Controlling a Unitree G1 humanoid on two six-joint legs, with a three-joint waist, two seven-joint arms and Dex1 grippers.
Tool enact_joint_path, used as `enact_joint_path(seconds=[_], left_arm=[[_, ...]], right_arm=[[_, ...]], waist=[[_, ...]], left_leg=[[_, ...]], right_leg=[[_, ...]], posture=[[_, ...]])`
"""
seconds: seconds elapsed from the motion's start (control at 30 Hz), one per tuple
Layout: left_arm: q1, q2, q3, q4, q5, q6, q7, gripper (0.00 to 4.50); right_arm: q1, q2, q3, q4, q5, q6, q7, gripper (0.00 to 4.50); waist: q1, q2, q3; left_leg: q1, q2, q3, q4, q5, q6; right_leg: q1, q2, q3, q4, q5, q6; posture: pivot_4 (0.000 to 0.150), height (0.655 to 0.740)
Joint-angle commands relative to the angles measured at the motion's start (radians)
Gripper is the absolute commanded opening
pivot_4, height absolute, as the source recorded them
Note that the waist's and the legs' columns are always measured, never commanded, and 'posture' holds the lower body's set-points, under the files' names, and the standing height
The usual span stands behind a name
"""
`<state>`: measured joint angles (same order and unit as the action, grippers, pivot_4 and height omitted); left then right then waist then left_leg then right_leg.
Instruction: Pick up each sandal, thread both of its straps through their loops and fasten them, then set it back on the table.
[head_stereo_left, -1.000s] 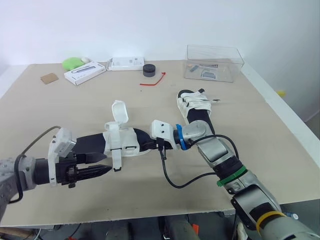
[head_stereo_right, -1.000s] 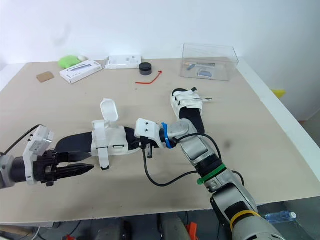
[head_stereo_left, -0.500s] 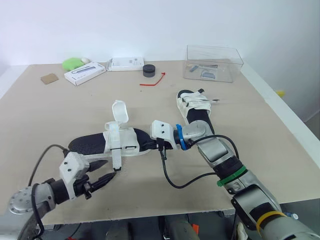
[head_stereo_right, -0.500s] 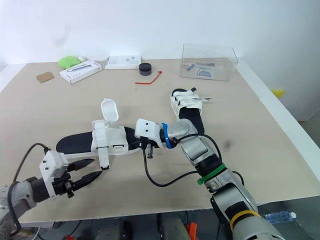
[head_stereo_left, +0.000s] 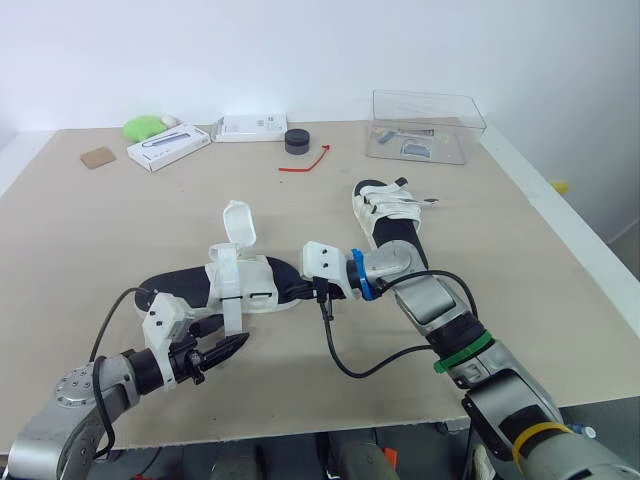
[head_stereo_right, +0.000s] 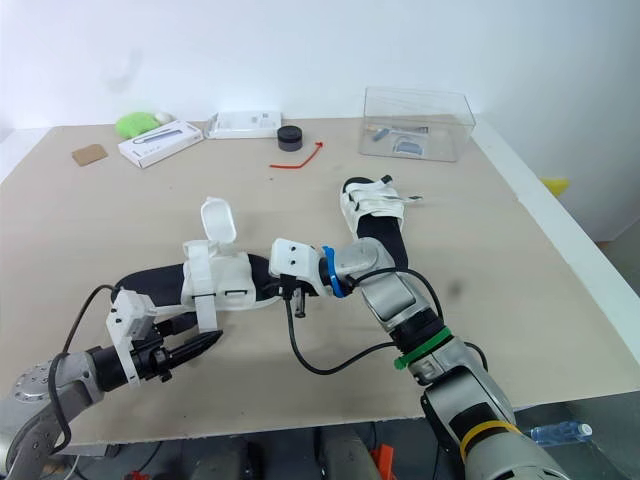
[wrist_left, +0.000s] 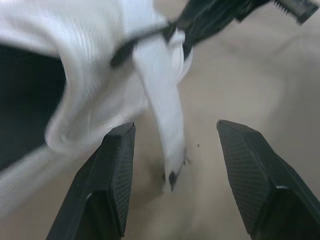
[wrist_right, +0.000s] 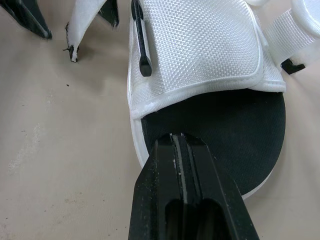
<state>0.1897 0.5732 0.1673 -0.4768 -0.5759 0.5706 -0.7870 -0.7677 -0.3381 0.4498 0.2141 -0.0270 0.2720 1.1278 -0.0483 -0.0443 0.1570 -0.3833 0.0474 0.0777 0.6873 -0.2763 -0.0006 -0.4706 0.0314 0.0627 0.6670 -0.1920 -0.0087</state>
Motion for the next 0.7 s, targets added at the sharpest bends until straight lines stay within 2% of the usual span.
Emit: enact_joint_path(seconds=[0.03, 0.13, 0.4, 0.7], left_arm=[[-0.018, 0.001, 0.032, -0.019, -0.1, 0.049, -0.01, 1.43], [-0.015, 0.016, 0.063, -0.036, -0.161, 0.088, -0.012, 0.09], [0.059, 0.064, 0.078, -0.099, -0.228, 0.118, -0.03, 0.03], [0.164, 0.045, 0.045, -0.196, -0.255, 0.108, 0.014, 0.03]], right_arm=[[-0.003, -0.003, 0.012, -0.007, -0.007, -0.003, 0.013, 0.0], [-0.002, -0.006, 0.013, -0.007, -0.009, -0.004, 0.015, 0.0], [-0.012, -0.001, 0.015, 0.007, -0.01, -0.009, 0.017, 0.0], [-0.015, -0.001, 0.013, 0.014, -0.01, -0.006, 0.014, 0.0]], waist=[[0.0, 0.0, 0.0], [0.0, 0.0, 0.0], [0.0, 0.0, 0.0], [0.0, 0.0, 0.0]], left_leg=[[0.0, 0.0, 0.0, 0.0, 0.0, 0.0], [0.0, 0.0, 0.0, 0.0, 0.0, 0.0], [0.0, 0.001, 0.0, -0.001, 0.0, 0.0], [0.0, 0.001, 0.0, -0.001, 0.0, 0.0]], right_leg=[[0.0, 0.0, 0.0, 0.0, 0.0, 0.0], [0.0, 0.0, 0.0, 0.0, 0.0, 0.0], [0.0, -0.001, 0.0, 0.0, -0.001, -0.001], [0.0, -0.001, 0.0, 0.0, -0.002, -0.003]], posture=[[0.15, 0.7261], [0.15, 0.7261], [0.15, 0.7261], [0.15, 0.7261]])
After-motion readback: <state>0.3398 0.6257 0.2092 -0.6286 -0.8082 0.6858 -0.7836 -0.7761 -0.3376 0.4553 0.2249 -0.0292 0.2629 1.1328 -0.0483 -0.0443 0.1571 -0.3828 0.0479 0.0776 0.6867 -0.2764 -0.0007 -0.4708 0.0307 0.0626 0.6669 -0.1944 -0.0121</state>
